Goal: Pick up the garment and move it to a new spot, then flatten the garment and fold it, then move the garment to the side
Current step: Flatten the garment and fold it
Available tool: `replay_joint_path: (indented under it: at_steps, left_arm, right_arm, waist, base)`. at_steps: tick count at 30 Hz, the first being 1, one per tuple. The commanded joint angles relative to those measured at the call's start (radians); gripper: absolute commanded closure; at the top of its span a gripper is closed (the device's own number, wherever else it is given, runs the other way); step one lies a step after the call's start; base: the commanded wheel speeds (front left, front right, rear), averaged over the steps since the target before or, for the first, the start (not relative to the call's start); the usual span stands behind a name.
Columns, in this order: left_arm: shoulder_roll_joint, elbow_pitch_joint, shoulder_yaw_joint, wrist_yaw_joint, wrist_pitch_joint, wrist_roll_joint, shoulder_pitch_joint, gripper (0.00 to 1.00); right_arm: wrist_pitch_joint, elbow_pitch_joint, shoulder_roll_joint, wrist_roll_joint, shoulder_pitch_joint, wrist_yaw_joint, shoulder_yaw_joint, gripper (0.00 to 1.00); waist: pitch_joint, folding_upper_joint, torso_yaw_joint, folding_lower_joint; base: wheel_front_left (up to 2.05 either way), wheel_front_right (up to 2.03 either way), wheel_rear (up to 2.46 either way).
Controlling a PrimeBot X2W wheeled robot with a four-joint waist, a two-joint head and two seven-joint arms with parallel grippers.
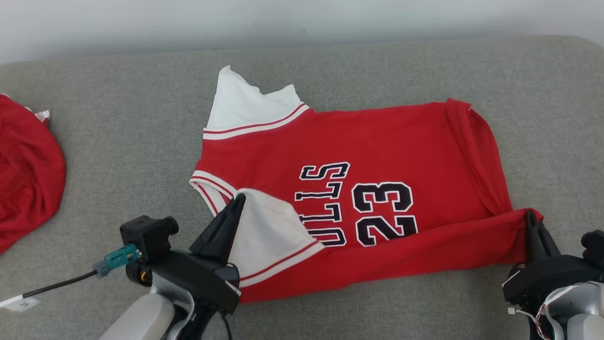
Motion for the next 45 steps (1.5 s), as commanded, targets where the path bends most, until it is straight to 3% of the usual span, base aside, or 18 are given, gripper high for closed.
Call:
replay_joint_path:
  at_steps: [1, 8, 14, 15, 16, 17, 18, 21, 31, 36, 45]
  left_arm:
    - [-0.008, 0.007, 0.0, -0.001, -0.012, 0.015, -0.018, 1.0]
    - [-0.061, 0.057, 0.03, -0.017, -0.064, 0.06, -0.067, 1.0]
    - [-0.063, 0.104, 0.038, -0.027, -0.072, 0.112, -0.111, 1.0]
    - [-0.06, 0.114, 0.041, -0.023, -0.073, 0.128, -0.121, 1.0]
    - [-0.06, 0.122, 0.048, -0.016, -0.073, 0.142, -0.13, 0.91]
    - [-0.058, 0.13, 0.055, -0.007, -0.075, 0.167, -0.141, 0.65]
    - [-0.058, 0.142, 0.061, 0.005, -0.075, 0.184, -0.147, 0.0]
    - [-0.063, 0.151, 0.088, 0.044, -0.077, 0.26, -0.154, 0.0]
    - [-0.032, 0.15, 0.081, 0.096, -0.075, 0.383, -0.015, 0.0]
    - [-0.003, 0.088, 0.047, 0.137, 0.018, 0.365, 0.1, 0.0]
    - [0.02, -0.025, 0.048, 0.285, 0.201, 0.313, 0.24, 0.0]
  right_arm:
    - [-0.006, 0.004, 0.004, -0.014, -0.01, -0.002, -0.008, 1.0]
    - [-0.018, 0.041, 0.009, -0.045, -0.034, -0.002, -0.06, 1.0]
    - [-0.016, 0.064, 0.01, -0.059, -0.054, -0.002, -0.03, 1.0]
    - [-0.019, 0.065, 0.009, -0.064, -0.059, -0.002, -0.021, 0.82]
    - [-0.023, 0.066, 0.009, -0.066, -0.064, -0.002, -0.01, 0.4]
    - [-0.027, 0.067, 0.009, -0.063, -0.071, -0.002, -0.005, 0.0]
    - [-0.034, 0.068, 0.009, -0.056, -0.076, -0.002, 0.003, 0.0]
    - [-0.04, 0.066, 0.009, -0.045, -0.08, -0.002, 0.028, 0.0]
    - [-0.006, -0.024, -0.001, -0.02, -0.021, -0.002, 0.008, 0.0]
    - [0.043, -0.105, 0.005, -0.018, 0.051, -0.002, -0.036, 0.0]
    - [0.121, -0.114, 0.009, -0.049, 0.098, -0.002, -0.061, 0.0]
  waist:
    - [0.009, -0.0001, 0.003, -0.0002]
    - [0.03, -0.0001, 0.011, -0.0002]
    - [0.04, -0.0001, 0.009, -0.0002]
    - [0.041, -0.0001, 0.008, -0.0002]
    - [0.042, -0.0001, 0.008, -0.0002]
    - [0.042, -0.0001, 0.007, -0.0002]
    - [0.042, -0.0001, 0.007, -0.0002]
    - [0.039, -0.0001, 0.004, -0.0002]
    - [0.002, -0.0001, 0.0, -0.0002]
    - [-0.017, -0.0001, 0.001, -0.0002]
    - [-0.023, -0.0001, -0.013, -0.0002]
  base:
    - [0.0, 0.0, 0.0]
    - [0.0, 0.0, 0.0]
    - [0.0, 0.0, 0.0]
    - [0.0, 0.0, 0.0]
    - [0.0, 0.0, 0.0]
    - [0.0, 0.0, 0.0]
    - [0.0, 0.0, 0.0]
    - [0.0, 0.0, 0.0]
    - [0.0, 0.0, 0.0]
    - [0.0, 0.0, 0.0]
    - [0.0, 0.0, 0.0]
